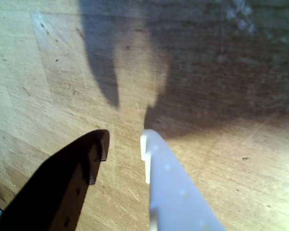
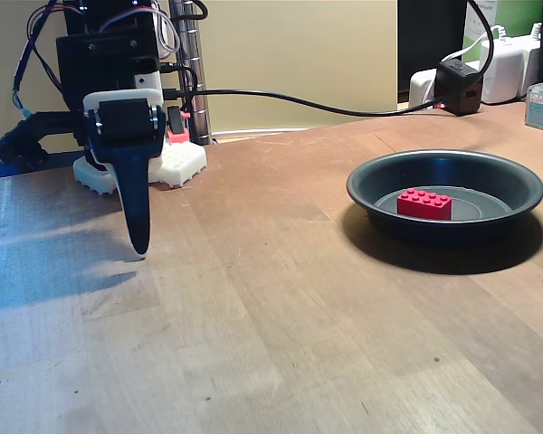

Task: Grasp a lego block and put it in the bin.

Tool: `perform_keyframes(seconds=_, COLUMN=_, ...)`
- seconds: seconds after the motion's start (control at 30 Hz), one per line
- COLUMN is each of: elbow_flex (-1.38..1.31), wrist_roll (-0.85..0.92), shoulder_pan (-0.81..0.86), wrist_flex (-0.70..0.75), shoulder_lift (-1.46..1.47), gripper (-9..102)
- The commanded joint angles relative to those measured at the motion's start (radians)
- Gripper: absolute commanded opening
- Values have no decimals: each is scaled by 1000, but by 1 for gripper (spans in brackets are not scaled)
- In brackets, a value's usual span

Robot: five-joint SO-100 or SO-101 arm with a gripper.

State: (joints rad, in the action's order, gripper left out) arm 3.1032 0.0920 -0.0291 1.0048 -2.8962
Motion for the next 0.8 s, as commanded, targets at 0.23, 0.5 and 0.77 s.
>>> perform_keyframes(seconds=0.23, elbow_flex=54, wrist_roll=-8, shoulder_pan=3, wrist_flex=6, shoulder_lift=-5, gripper=3)
perform_keyframes(seconds=0.5, elbow_flex=52, wrist_roll=-8, shoulder_pan=-5, wrist_flex=0, shoulder_lift=-6, gripper=3)
perform_keyframes(seconds=0.77, elbow_flex=52, wrist_roll=-8, shoulder_pan=-6, wrist_flex=5, shoulder_lift=-6, gripper=3)
